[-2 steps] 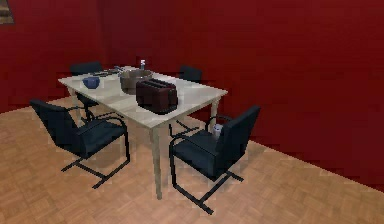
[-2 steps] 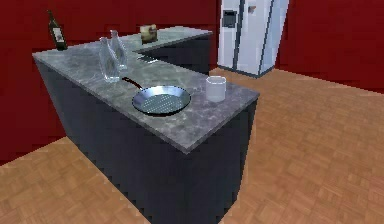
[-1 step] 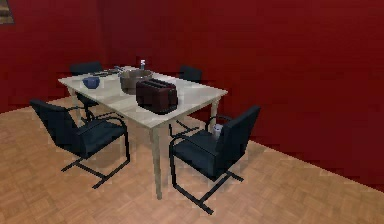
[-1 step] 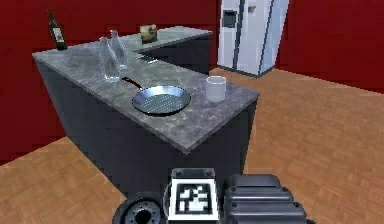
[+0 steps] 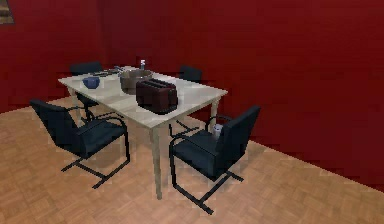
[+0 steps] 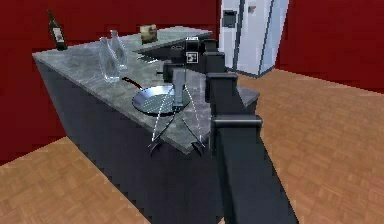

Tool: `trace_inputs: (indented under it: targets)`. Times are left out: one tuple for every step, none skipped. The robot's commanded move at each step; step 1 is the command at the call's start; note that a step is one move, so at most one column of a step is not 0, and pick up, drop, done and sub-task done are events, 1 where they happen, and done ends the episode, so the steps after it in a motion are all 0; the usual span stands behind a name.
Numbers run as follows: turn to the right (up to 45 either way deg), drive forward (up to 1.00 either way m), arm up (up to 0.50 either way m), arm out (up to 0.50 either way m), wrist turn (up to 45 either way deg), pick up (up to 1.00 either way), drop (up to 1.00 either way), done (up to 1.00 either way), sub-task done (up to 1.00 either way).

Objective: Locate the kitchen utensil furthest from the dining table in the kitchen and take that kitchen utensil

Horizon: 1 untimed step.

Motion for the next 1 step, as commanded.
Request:
trace_inputs:
  targets:
    - [0.0,0.0,0.0,0.0,45.0,0.0,0.0,0.0,0.0]
